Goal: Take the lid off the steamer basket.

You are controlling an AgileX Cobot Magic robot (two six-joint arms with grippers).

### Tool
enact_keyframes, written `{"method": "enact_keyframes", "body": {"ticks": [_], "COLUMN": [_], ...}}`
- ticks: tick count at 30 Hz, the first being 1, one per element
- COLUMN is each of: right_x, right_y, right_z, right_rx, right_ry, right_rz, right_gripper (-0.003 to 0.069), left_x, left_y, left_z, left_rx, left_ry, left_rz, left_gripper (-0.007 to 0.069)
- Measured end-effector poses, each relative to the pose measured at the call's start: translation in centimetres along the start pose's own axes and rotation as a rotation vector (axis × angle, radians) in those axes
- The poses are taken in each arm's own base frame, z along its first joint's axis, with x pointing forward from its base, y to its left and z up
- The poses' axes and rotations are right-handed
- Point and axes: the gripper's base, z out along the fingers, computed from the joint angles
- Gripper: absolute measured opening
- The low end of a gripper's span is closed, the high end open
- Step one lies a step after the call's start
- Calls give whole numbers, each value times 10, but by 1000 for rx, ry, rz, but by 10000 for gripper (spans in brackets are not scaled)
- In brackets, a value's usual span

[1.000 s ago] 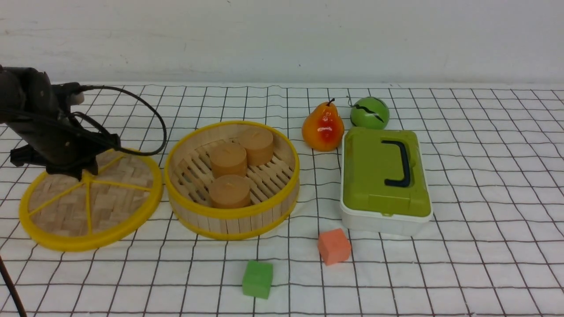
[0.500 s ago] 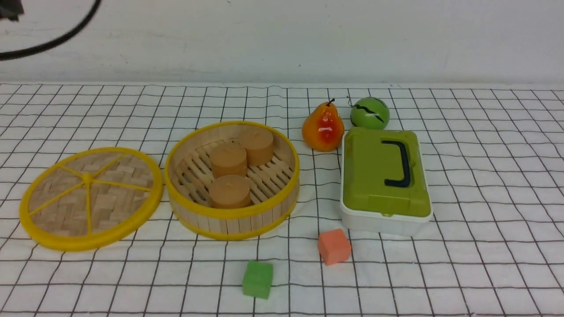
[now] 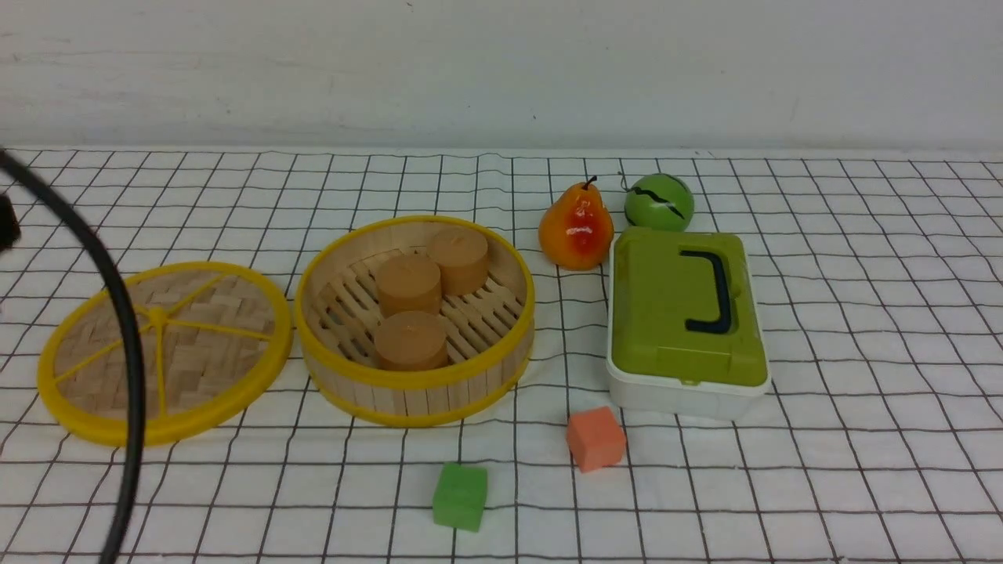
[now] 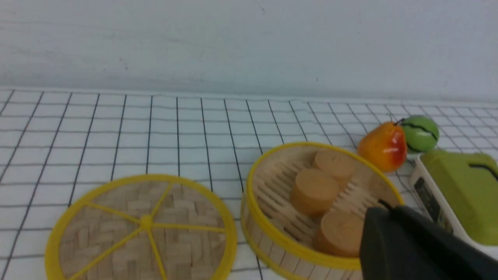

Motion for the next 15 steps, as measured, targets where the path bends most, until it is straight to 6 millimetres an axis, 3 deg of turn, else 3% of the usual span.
{"method": "enact_keyframes", "body": {"ticks": [8, 15], "right_x": [0, 0], "right_y": [0, 0], "right_z": [0, 0], "right_rx": [0, 0], "right_ry": [0, 0], "right_rz": [0, 0], "right_gripper": [239, 239], "left_x": [60, 80], "left_y": [8, 11], "left_z": [11, 8], "left_rx": [-12, -54], "left_ry": [161, 83], "left_rz": [-37, 108], "left_gripper": [-13, -13]}}
